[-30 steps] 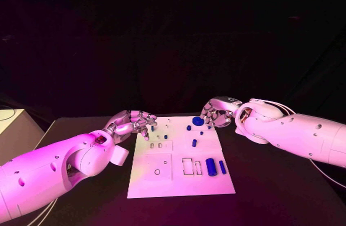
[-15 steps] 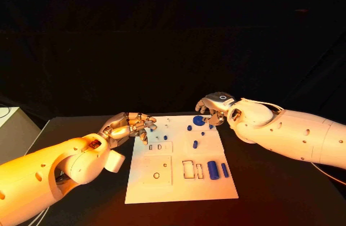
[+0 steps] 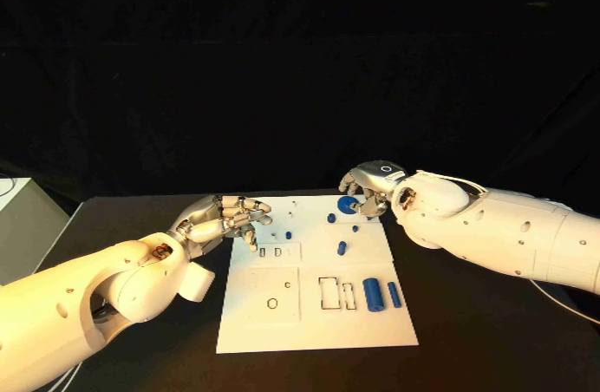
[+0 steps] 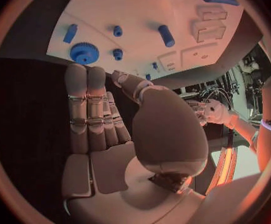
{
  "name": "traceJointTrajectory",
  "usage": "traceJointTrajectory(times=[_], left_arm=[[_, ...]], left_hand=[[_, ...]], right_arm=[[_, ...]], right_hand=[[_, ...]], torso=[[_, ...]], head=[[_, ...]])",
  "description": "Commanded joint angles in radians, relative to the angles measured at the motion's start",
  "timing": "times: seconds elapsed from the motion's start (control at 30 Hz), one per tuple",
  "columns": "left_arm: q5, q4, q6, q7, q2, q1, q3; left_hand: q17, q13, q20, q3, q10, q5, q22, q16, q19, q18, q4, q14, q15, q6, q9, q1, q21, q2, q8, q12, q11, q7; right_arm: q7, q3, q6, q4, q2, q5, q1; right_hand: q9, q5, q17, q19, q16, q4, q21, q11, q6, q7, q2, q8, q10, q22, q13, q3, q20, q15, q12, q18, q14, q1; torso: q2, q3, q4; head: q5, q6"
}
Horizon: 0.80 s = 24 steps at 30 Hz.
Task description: Assemble the parts on the task board
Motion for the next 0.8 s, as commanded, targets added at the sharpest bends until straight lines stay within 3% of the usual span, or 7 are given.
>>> traceJointTrajectory(times=[0.03,0.23,0.37,0.47,0.5,0.67,0.8], left_arm=[[0.001,0.003,0.028,0.02,0.0,0.001,0.001],[0.008,-0.002,0.028,0.02,-0.002,0.001,0.001],[0.012,-0.005,0.029,0.019,-0.002,0.001,0.001],[0.013,-0.008,0.029,0.018,-0.002,0.001,0.001],[0.013,-0.009,0.029,0.018,-0.002,0.001,0.001],[0.014,-0.012,0.031,0.017,-0.002,0.001,0.001],[0.015,-0.016,0.034,0.015,-0.001,0.001,0.001]], left_hand=[[0.0,0.001,0.001,0.008,-0.01,0.002,-0.004,-0.015,-0.016,0.013,0.001,-0.015,0.002,-0.01,0.003,-0.01,-0.011,0.0,-0.004,-0.006,0.003,0.001],[-0.01,0.002,0.008,0.014,-0.023,0.002,-0.018,-0.058,-0.043,0.013,-0.004,-0.051,0.01,-0.021,0.007,-0.011,-0.035,0.001,-0.006,-0.008,0.01,0.007],[-0.016,0.002,0.011,0.016,-0.027,0.002,-0.023,-0.073,-0.052,0.013,-0.006,-0.062,0.012,-0.023,0.008,-0.012,-0.043,0.002,-0.006,-0.009,0.012,0.008],[-0.021,0.002,0.013,0.016,-0.029,0.002,-0.028,-0.086,-0.059,0.013,-0.007,-0.07,0.015,-0.025,0.009,-0.012,-0.051,0.002,-0.006,-0.009,0.013,0.009],[-0.021,0.002,0.013,0.016,-0.029,0.002,-0.029,-0.088,-0.06,0.013,-0.007,-0.071,0.015,-0.025,0.009,-0.012,-0.053,0.002,-0.006,-0.009,0.014,0.01],[-0.026,0.001,0.015,0.016,-0.032,0.002,-0.033,-0.099,-0.065,0.013,-0.008,-0.077,0.017,-0.027,0.01,-0.013,-0.059,0.002,-0.007,-0.01,0.015,0.011],[-0.034,0.001,0.019,0.015,-0.036,0.001,-0.041,-0.119,-0.075,0.013,-0.009,-0.089,0.02,-0.031,0.012,-0.015,-0.072,0.002,-0.007,-0.011,0.017,0.013]], right_arm=[[-0.025,0.0,0.056,0.006,0.001,0.096,0.0],[0.004,0.0,0.05,-0.003,0.003,0.297,0.0],[0.032,0.0,0.042,-0.009,0.003,0.381,0.0],[0.045,0.0,0.042,-0.008,0.004,0.41,0.001],[0.048,0.0,0.043,-0.007,0.004,0.415,0.001],[0.05,0.0,0.045,-0.007,0.006,0.416,0.001],[0.05,0.0,0.029,-0.012,0.007,0.413,0.001]], right_hand=[[0.003,-0.038,-0.021,-0.076,-0.053,-0.006,-0.074,0.006,-0.003,0.013,0.0,-0.006,-0.02,-0.079,0.0,0.022,0.006,0.006,-0.002,0.009,-0.065,0.024],[0.007,-0.019,-0.033,-0.083,-0.078,-0.036,-0.038,0.025,-0.019,0.037,0.03,-0.022,-0.081,-0.043,-0.003,0.085,0.015,0.007,-0.005,0.011,-0.056,0.081],[0.006,-0.022,-0.102,-0.221,-0.225,-0.056,-0.079,0.034,-0.048,0.036,0.037,-0.039,-0.142,-0.045,-0.002,0.067,0.035,0.031,-0.003,0.008,-0.169,0.099],[0.009,-0.018,-0.193,-0.383,-0.41,-0.057,-0.201,0.045,-0.065,0.024,0.05,-0.045,-0.168,-0.101,-0.001,0.052,0.067,0.086,-0.001,-0.003,-0.391,0.094],[0.012,-0.018,-0.211,-0.38,-0.433,-0.059,-0.223,0.042,-0.064,0.02,0.054,-0.043,-0.164,-0.117,-0.001,0.038,0.071,0.087,0.0,0.003,-0.41,0.094],[0.026,-0.017,-0.201,-0.173,-0.381,-0.079,-0.112,0.024,-0.025,0.013,0.071,-0.021,-0.102,-0.073,0.001,-0.017,0.041,0.044,0.009,0.016,-0.235,0.11],[0.073,-0.014,-0.129,-0.06,-0.306,-0.063,-0.033,-0.013,0.098,-0.005,0.064,0.06,0.087,-0.034,0.017,0.012,0.014,0.001,0.054,0.017,-0.094,0.07]], torso=[[0.009,0.0012,0.0038],[0.011,0.0018,0.0042],[0.012,0.0026,0.0023],[0.011,0.0025,0.0024],[0.011,0.0019,0.003],[0.013,0.0021,0.0051],[0.013,0.0014,0.0061]], head=[[0.0,0.0],[0.0,0.0],[0.004,0.0],[0.004,0.0],[0.003,0.0],[0.003,0.0],[0.002,-0.001]])
